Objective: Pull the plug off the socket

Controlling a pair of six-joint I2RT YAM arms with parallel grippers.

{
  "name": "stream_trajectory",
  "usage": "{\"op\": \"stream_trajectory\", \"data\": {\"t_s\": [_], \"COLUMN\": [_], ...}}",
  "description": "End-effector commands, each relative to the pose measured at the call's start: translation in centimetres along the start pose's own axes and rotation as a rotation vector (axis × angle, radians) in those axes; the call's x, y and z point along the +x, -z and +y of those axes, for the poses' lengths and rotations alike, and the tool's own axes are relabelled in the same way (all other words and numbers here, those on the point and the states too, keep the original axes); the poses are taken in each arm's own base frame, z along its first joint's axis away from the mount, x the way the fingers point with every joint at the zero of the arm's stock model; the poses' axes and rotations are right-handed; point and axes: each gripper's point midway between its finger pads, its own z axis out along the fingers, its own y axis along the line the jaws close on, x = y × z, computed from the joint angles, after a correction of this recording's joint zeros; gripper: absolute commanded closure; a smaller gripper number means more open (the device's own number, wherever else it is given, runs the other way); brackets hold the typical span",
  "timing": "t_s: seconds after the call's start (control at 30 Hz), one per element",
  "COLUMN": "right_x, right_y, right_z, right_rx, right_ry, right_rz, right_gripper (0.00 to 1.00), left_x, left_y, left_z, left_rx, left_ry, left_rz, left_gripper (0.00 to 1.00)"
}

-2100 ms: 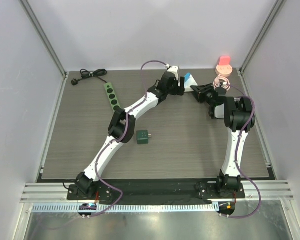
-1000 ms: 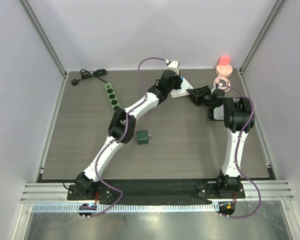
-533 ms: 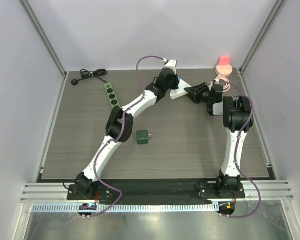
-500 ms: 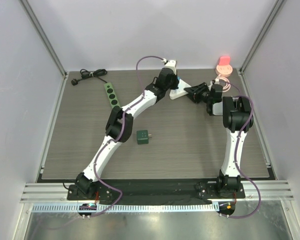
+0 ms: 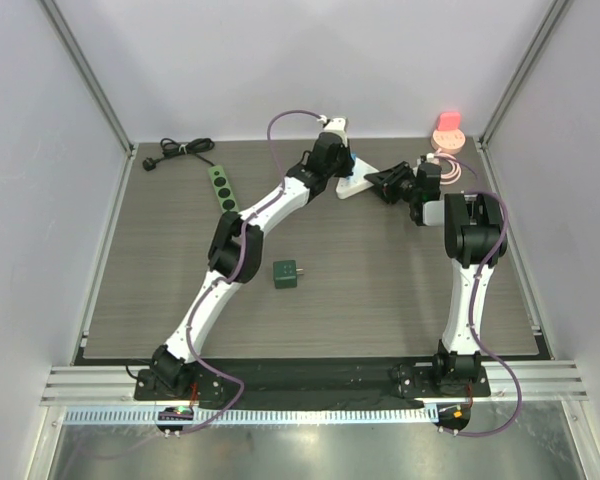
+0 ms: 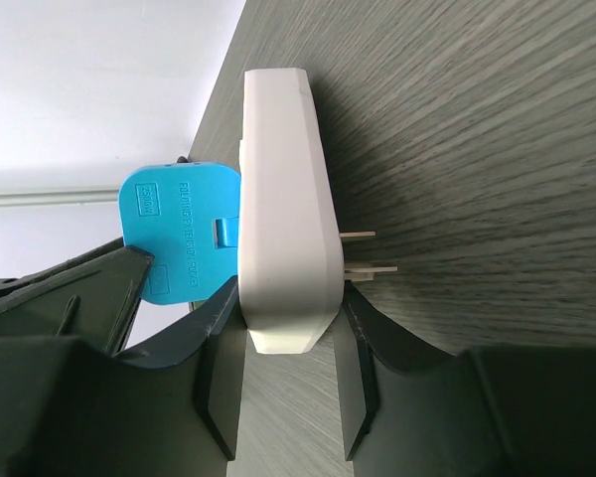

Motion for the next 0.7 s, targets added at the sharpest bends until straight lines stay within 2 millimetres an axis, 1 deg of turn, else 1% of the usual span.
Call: {"op": "stream_trajectory", "data": {"t_s": [0.0,0.03,0.1,0.13,0.2,0.23,0.33,0.43,0.47,0.5,0.53,0.57,0.6,0.67], "right_x": [-0.9,-0.8,-0.9,-0.9,-0.9,-0.8,-0.9,-1.3,-1.5,-1.6,-1.6,-1.7,-1.6,-1.7], "right_y": [-0.1,-0.2,-0.3,-0.5,-0.6,-0.5,-0.3,-0.3,-0.3,-0.3,-0.4,-0.4,-0.5,-0.5], "right_z": [-3.4,-3.5,-3.6,-3.4,-3.2,-3.7,-4.0,-3.7,-3.7,-3.4,-3.3,-3.4,-3.5,-3.4], "right_rx": [0.156,0.155,0.149,0.129,0.101,0.101,0.083,0.07,0.068,0.064,0.066,0.07,0.074,0.067], "right_ry": [0.029,0.026,0.015,0.017,-0.004,-0.013,-0.037,-0.032,-0.029,-0.023,-0.021,-0.016,-0.015,-0.012], "right_rz": [-0.073,-0.072,-0.075,-0.07,-0.062,-0.058,-0.057,-0.064,-0.068,-0.07,-0.067,-0.066,-0.064,-0.066], "right_gripper": [0.99,0.99,0.99,0.99,0.99,0.99,0.99,0.99,0.99,0.99,0.99,0.99,0.99,0.99], "left_x": [-11.9,-12.3,-12.4,-12.8,-12.9,-13.0,-13.0,-12.7,-12.8,-12.1,-12.9,-13.0,-13.3,-14.4], "left_y": [6.0,6.0,6.0,6.3,6.5,6.5,6.5,6.7,6.9,7.0,7.8,8.0,8.4,9.1], "left_z": [-7.7,-7.6,-7.8,-8.5,-8.9,-9.0,-8.5,-7.9,-8.0,-8.2,-8.9,-9.3,-10.2,-11.4], "left_rx": [0.216,0.232,0.273,0.326,0.358,0.359,0.339,0.307,0.308,0.302,0.307,0.309,0.326,0.381], "left_ry": [0.047,0.052,0.07,0.07,0.066,0.066,0.037,0.016,0.008,-0.007,-0.044,-0.065,-0.076,-0.046], "left_rz": [-0.203,-0.206,-0.201,-0.209,-0.215,-0.218,-0.219,-0.213,-0.214,-0.204,-0.223,-0.229,-0.24,-0.256], "left_gripper": [1.0,1.0,1.0,1.0,1.0,1.0,1.0,1.0,1.0,1.0,1.0,1.0,1.0,1.0]}}
